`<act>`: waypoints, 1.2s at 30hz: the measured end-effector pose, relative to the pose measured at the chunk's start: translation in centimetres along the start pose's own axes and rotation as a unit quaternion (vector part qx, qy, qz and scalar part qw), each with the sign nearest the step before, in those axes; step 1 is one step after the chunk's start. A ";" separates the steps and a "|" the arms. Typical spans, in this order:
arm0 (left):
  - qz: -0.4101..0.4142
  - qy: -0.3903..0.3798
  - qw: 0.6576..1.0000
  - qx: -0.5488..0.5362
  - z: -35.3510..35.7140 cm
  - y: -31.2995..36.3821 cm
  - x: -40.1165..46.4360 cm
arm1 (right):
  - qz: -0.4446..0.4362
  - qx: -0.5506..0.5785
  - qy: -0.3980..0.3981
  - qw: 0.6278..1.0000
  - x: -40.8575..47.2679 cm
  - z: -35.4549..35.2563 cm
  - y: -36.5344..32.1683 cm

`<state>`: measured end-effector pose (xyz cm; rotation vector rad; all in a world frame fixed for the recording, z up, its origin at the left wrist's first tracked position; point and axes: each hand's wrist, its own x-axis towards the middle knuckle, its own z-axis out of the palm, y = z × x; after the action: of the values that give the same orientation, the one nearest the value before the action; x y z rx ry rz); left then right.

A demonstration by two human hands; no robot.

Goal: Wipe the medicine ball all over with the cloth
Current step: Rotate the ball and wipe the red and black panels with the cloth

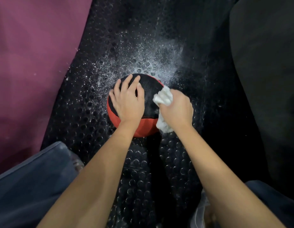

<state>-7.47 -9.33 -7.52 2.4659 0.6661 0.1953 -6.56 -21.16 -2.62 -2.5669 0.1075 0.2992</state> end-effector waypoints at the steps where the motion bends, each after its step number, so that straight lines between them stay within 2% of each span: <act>1: -0.009 -0.002 1.000 -0.004 0.0 -0.1 0.1 | 0.004 0.009 0.004 1.000 0.4 0.0 -0.2; 7: -0.032 0.008 0.999 -0.033 -0.5 -0.4 0.8 | -0.020 0.044 0.014 0.999 -3.8 1.3 0.0; 14: -0.046 -0.004 0.998 -0.035 -0.9 -1.4 0.6 | -0.023 0.055 0.057 0.997 -1.0 1.3 -1.6; 19: -0.056 0.005 0.996 -0.074 -1.0 -1.5 0.7 | -0.026 0.070 0.049 0.996 -5.2 2.4 -0.6; 26: -0.059 0.005 0.994 -0.091 -1.0 -1.6 0.5 | -0.016 0.082 0.091 0.992 -1.7 2.6 -1.8; 31: -0.060 0.011 0.994 -0.089 -1.2 -1.8 0.5 | -0.067 0.079 0.085 0.991 -4.6 3.2 -0.5; 36: -0.047 0.014 0.996 -0.079 -1.0 -1.7 0.0 | 0.010 0.091 0.082 0.992 -0.8 2.3 -1.4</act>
<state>-8.40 -7.63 -7.65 2.2795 0.7473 0.2367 -7.59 -18.72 -3.61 -2.4066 0.2109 0.0795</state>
